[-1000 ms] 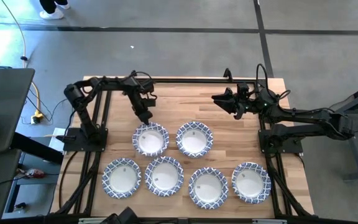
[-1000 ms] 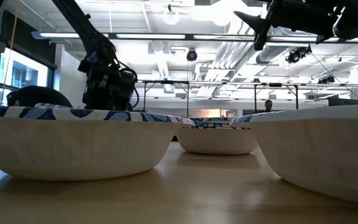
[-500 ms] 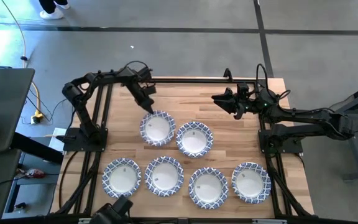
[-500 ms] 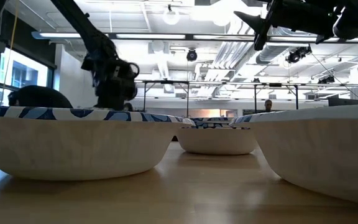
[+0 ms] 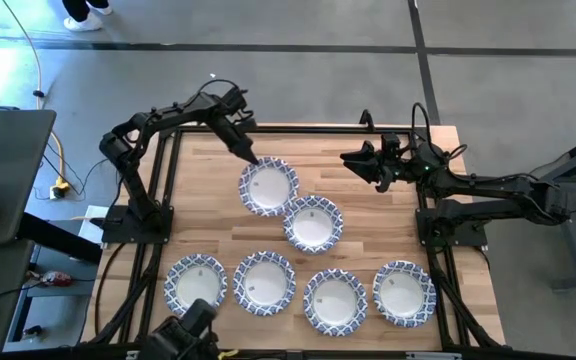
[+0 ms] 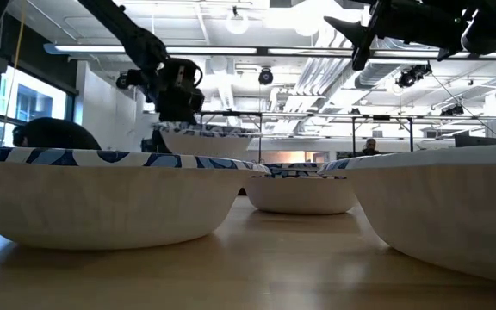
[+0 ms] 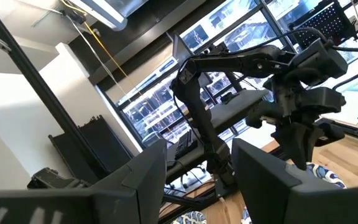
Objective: Nest bowls inside each other
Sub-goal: Stack the white patterned bowl on top of the other white patterned bowl
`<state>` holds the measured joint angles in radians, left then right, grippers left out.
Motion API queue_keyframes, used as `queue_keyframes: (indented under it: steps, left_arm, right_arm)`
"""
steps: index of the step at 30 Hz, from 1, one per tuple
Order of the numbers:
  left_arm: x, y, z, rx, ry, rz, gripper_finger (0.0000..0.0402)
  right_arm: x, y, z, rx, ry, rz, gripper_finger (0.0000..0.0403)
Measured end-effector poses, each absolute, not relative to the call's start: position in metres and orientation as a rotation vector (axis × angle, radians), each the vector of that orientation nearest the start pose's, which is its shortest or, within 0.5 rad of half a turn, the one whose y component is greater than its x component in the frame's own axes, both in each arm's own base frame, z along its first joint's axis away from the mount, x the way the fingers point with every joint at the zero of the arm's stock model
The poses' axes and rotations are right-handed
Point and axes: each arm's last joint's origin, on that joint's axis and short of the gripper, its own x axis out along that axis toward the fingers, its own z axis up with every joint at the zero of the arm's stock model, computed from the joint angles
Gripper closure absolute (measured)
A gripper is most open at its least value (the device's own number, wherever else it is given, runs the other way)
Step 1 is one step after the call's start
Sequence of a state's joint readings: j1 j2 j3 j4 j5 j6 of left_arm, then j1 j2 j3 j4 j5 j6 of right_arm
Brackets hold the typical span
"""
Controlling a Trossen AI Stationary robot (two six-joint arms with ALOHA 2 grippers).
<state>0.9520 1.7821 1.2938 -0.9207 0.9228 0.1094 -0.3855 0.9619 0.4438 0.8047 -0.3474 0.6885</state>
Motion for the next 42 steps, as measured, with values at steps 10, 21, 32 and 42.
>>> queue_keyframes:
  steps: [10,21,32,42]
  left_arm:
    - [0.256,0.242,0.223,-1.031,0.728,-0.13,0.0387]
    - [0.307,0.22,0.228,-1.009,0.661,-0.164,0.0387]
    - [0.343,0.198,0.193,-1.08,0.739,-0.183,0.0387]
    - [0.357,0.191,0.187,-1.064,0.723,-0.165,0.0387]
  right_arm:
    - [0.191,-0.067,0.278,0.565,-0.269,0.053,0.023]
    - [0.191,-0.067,0.278,0.565,-0.269,0.054,0.023]
    - [0.191,-0.066,0.278,0.57,-0.262,0.074,0.023]
    - [0.191,-0.066,0.278,0.566,-0.261,0.076,0.023]
